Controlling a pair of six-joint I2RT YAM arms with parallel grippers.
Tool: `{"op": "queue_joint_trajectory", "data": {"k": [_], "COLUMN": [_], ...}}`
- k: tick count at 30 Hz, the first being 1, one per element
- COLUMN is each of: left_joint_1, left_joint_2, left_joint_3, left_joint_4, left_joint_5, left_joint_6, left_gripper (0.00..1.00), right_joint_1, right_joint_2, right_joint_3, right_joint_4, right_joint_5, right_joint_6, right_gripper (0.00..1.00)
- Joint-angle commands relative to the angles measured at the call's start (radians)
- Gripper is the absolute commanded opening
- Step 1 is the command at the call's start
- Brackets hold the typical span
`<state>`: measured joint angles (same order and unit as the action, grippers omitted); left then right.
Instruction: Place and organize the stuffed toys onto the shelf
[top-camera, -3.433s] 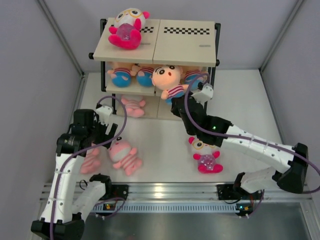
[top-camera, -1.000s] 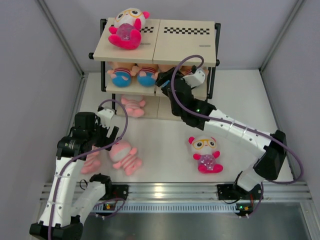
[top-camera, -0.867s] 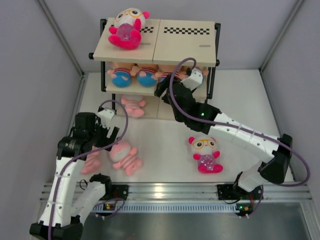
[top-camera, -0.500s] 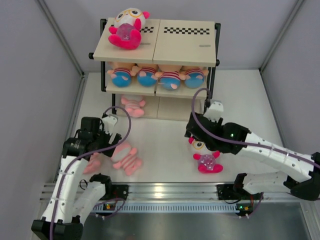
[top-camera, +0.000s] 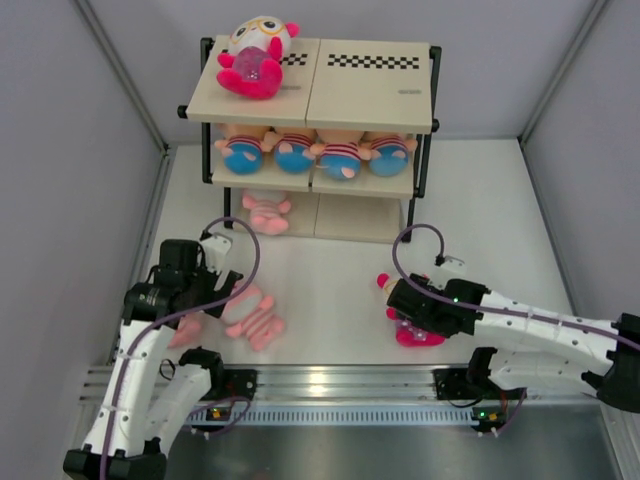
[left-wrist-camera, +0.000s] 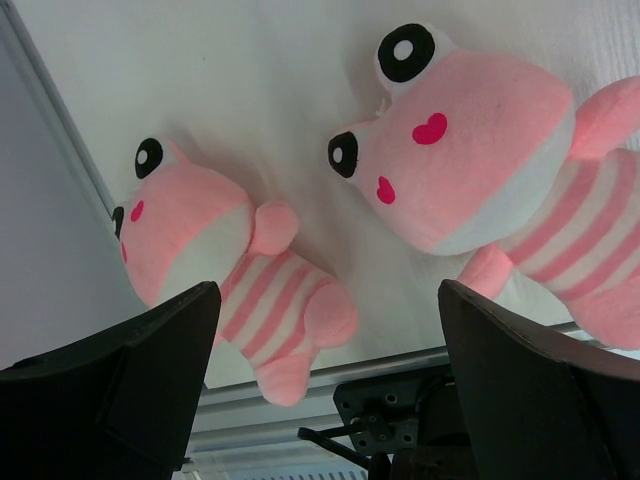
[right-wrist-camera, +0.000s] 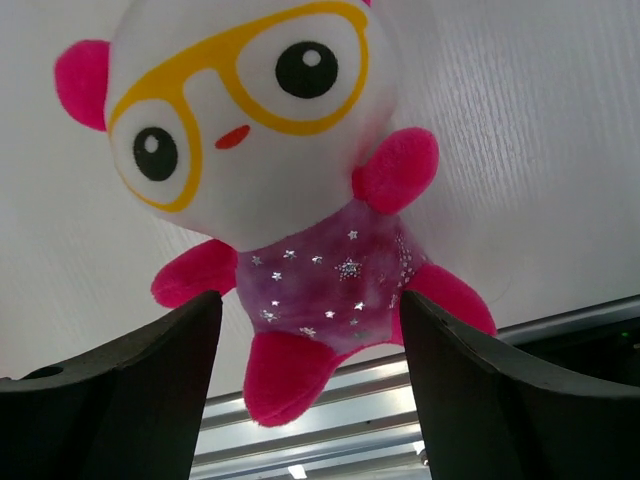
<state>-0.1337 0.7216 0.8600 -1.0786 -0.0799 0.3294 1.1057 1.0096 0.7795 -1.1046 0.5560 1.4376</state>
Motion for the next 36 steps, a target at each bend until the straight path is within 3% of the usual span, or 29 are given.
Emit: {"op": "queue_joint_trajectory", "data": {"k": [1,6,8,9,10,11,13,15,17,20,26,27,30,32,35,36], "left_joint_1": [-0.006,-0.006,-0.006,-0.006,-0.006,-0.006,-0.006,-0.006,-0.006,-0.006,-0.006,-0.006,-0.006,-0.006,-0.006,-0.006], "left_joint_2": [-0.028,-0.048,-0.053,-0.056,-0.057,-0.059,-0.062,-0.071,-0.074,-0.071,-0.054,-0.051,-0.053,-0.053,-0.054,-0.053], "left_joint_3": [-0.001,0.001,-0.003,-0.004,-0.006,-0.006,-0.001,0.001,0.013,0.033,0.043,0.043,0.042,0.042,0.043,0.043], "left_joint_4": [-0.024,-0.033,-0.034,-0.034,-0.034,-0.034,-0.034,-0.037,-0.038,-0.046,-0.046,-0.046,-0.044,-0.044,-0.044,-0.044], "left_joint_5": [-0.023,-0.031,-0.034,-0.037,-0.04,-0.043,-0.052,-0.054,-0.05,-0.034,-0.02,-0.02,-0.02,-0.021,-0.03,-0.031], "left_joint_6": [0.013,0.028,0.036,0.037,0.043,0.048,0.049,0.056,0.059,0.057,0.056,0.056,0.053,0.053,0.051,0.051], "left_gripper": [0.97,0.97,0.97,0.98,0.98,0.98,0.98,0.99,0.99,0.99,0.99,0.99,0.99,0.99,0.99,0.99], "right_joint_1": [0.005,-0.012,-0.02,-0.021,-0.023,-0.024,-0.024,-0.006,0.032,0.143,0.301,0.331,0.336,0.326,0.225,0.159], "right_joint_2": [0.033,0.073,0.084,0.101,0.112,0.125,0.171,0.225,0.259,0.334,0.572,0.643,0.739,0.721,0.572,0.481], "right_joint_3": [-0.04,-0.117,-0.138,-0.154,-0.151,-0.143,-0.059,0.103,0.24,0.536,1.159,1.342,1.658,1.704,1.553,1.423], "right_joint_4": [0.1,0.176,0.224,0.295,0.322,0.337,0.298,0.185,-0.041,-0.274,-0.302,-0.307,-0.282,-0.191,0.12,0.208], "right_joint_5": [-0.039,-0.011,-0.016,-0.024,-0.037,-0.056,-0.05,-0.009,0.1,0.201,0.138,0.125,0.137,0.168,0.191,0.209], "right_joint_6": [0.056,0.095,0.084,0.048,0.026,0.006,-0.064,-0.092,-0.08,-0.06,-0.468,-0.559,-0.695,-0.767,-0.804,-0.815], "right_gripper": [0.72,0.69,0.57,0.5,0.32,0.23,0.0,0.0,0.0,0.0,0.0,0.0,0.0,0.0,0.0,0.0]}}
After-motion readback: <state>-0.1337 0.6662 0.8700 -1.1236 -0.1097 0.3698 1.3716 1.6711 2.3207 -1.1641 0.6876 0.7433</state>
